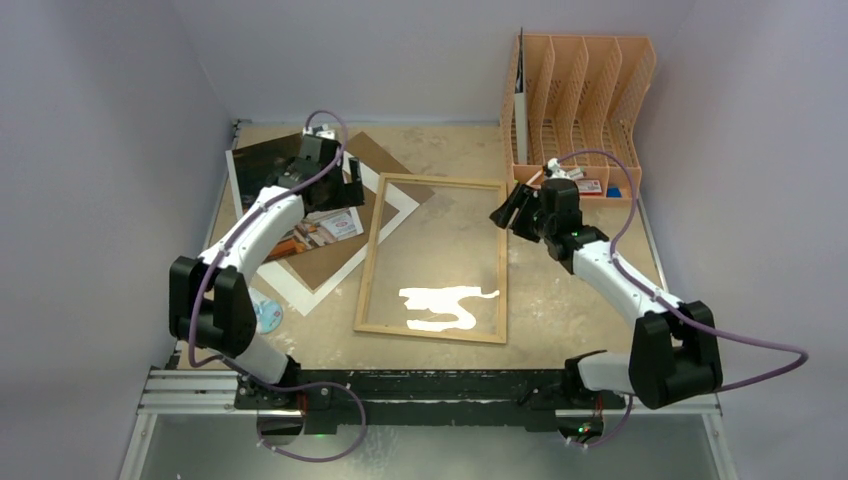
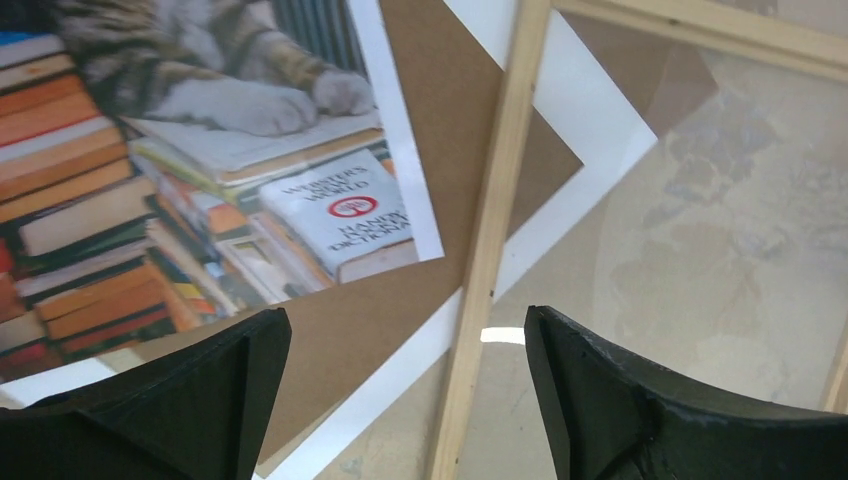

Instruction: Put the photo into the frame

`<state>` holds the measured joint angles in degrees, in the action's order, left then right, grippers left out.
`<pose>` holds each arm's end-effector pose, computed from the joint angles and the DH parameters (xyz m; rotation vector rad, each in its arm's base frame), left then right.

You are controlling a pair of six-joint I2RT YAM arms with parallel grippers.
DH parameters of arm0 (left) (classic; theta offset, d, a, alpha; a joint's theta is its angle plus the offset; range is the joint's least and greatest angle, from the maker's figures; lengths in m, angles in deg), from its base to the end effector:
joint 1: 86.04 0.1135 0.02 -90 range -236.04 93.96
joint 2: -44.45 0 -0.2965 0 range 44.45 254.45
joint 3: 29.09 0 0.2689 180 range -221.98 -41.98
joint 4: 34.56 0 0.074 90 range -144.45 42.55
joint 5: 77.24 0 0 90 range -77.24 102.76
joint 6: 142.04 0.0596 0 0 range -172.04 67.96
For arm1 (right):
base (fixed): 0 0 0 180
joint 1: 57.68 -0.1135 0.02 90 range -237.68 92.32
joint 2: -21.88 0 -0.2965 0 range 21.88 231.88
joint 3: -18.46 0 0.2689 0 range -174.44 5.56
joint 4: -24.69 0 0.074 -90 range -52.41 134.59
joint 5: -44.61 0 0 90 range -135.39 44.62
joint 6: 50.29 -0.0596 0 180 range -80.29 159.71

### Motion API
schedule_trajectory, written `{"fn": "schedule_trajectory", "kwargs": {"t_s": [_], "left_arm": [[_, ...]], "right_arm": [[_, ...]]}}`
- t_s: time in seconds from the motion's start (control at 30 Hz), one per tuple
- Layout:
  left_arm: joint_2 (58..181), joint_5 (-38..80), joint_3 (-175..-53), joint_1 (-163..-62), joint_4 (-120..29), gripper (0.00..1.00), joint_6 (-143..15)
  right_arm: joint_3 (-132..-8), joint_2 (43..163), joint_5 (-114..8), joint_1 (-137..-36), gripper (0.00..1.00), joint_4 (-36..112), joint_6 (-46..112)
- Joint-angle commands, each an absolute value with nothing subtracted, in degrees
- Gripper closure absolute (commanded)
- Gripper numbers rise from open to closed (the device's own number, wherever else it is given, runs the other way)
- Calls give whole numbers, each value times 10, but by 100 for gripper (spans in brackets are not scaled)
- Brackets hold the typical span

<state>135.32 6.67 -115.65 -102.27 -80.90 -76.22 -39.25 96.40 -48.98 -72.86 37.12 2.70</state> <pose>0.3639 -0.0993 0.2867 -0.2169 2.4468 -0.1807 0.3028 0.0860 0.2563 0.3665 2.1084 0.6119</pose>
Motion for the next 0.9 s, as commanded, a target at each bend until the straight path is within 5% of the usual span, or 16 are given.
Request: {"fn": "schedule_trajectory", "kwargs": {"t_s": [0.0,0.17,0.37,0.87], "left_arm": [[1321,-12,-1171,-1004,-794,7,-756],[1322,-10,-1161,-976,-774,8,-806],[1376,175,-1139,-952,-612,20,-914],[1387,42,-1109,-943,-774,41,-891]], "right_arm": [[-449,975,-549,-738,37,351,50],[-494,1021,-582,-757,37,327,65],[-569,1103,-613,-808,43,309,80],[-743,1326,-713,-957,60,260,-25]]}}
